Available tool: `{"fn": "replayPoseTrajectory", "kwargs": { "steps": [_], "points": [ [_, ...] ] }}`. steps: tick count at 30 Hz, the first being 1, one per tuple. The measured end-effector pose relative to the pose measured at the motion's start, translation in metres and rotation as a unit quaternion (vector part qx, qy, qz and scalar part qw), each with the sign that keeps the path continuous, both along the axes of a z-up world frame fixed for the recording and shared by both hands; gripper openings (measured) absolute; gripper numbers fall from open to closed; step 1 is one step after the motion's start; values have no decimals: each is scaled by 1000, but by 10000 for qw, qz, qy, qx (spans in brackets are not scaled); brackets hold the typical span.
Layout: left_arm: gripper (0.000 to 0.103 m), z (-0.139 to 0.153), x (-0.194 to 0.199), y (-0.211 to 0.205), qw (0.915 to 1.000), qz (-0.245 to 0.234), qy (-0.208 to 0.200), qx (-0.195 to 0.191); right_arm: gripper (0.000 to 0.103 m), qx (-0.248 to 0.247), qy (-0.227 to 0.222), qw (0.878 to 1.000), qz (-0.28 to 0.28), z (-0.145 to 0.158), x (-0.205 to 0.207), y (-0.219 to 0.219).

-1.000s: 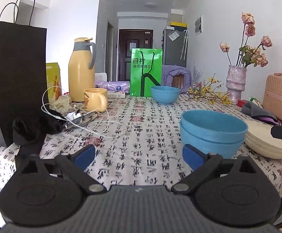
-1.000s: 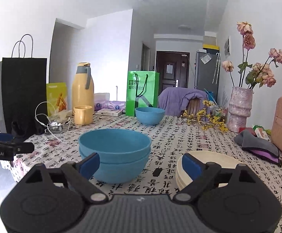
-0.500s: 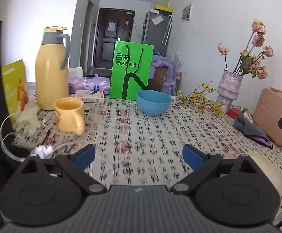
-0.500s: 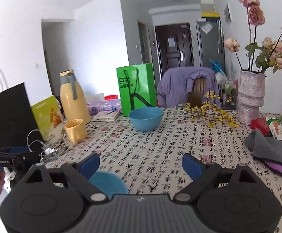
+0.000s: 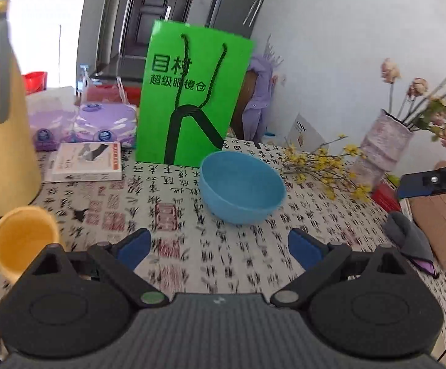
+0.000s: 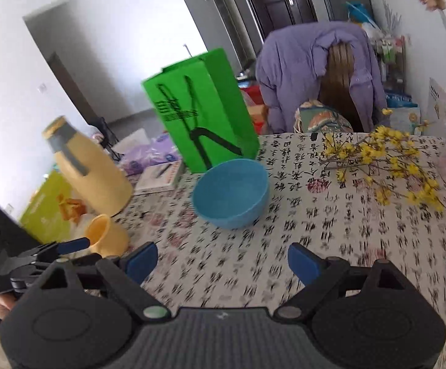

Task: Organize plates and bowls
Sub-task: 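Reach both tools toward the remaining blue bowl near the green bag, then grasp the blue bowl rim with both tools and carry it back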

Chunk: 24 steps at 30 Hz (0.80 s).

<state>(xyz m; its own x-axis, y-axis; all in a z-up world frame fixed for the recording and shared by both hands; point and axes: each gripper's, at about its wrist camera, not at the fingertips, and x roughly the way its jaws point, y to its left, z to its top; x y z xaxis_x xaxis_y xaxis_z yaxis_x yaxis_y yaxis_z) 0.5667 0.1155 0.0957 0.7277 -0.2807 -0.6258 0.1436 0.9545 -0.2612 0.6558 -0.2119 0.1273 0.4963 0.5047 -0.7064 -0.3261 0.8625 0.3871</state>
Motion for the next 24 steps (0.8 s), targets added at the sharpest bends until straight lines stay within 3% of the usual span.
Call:
{"fn": "replayPoseTrajectory", "kwargs": {
  "steps": [5,10,12,14,18,19,21,24],
  "points": [
    [85,-31,82,0,9985,373,399,-108,85,-270,358,9985,-304,-47,84,29],
    [71,-62,140,-7,9960,523,713,-107,79,-633,404,9970,-189,-88,132,62],
    [68,-74,156,-11,9949,543,826,-204,66,-715,484,9961,-153,-105,145,71],
    [55,-82,165,-13,9939,540,902,-336,55,-666,632,9956,-196,-122,155,75],
    [36,-92,176,-20,9918,488,1126,-346,43,-701,739,9943,-302,-143,165,78],
    [25,-93,178,-22,9915,459,1171,-329,36,-716,753,9941,-319,-145,165,78],
    [20,-94,178,-24,9911,386,1218,-377,20,-663,795,9941,-337,-149,166,77],
    [17,-94,176,-28,9903,445,1279,-325,15,-672,737,9945,-306,-149,164,77]
  ]
}}
